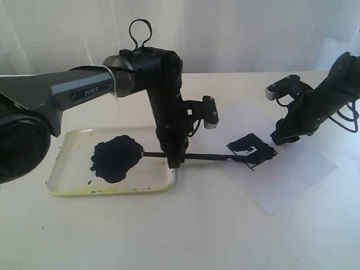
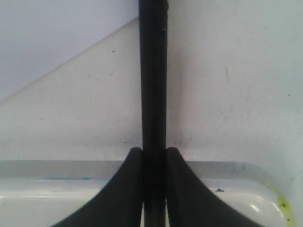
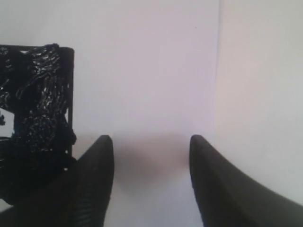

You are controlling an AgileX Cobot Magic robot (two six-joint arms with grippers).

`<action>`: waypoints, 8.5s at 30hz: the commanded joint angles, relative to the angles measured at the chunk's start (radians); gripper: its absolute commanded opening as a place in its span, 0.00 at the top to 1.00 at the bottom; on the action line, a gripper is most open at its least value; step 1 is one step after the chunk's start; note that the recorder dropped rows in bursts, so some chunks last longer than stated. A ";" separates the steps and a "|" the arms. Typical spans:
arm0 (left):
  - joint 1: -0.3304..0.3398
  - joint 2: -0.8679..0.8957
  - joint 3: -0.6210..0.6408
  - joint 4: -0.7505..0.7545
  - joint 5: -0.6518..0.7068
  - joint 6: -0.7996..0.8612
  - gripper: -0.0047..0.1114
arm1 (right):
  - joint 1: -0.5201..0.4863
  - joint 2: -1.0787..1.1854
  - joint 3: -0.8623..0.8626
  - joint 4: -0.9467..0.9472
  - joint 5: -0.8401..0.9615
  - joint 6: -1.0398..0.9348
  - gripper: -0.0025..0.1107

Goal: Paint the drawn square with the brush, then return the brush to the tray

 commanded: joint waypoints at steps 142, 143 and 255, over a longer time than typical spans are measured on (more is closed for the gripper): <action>-0.002 -0.051 0.026 0.182 -0.027 -0.133 0.96 | 0.000 0.018 0.004 -0.001 0.001 -0.012 0.56; -0.004 -0.046 0.026 0.182 -0.027 -0.133 0.96 | 0.000 0.018 0.004 -0.001 0.003 -0.012 0.56; 0.084 -0.191 0.020 0.162 0.180 -0.271 0.96 | 0.000 0.010 0.004 0.003 0.000 -0.012 0.56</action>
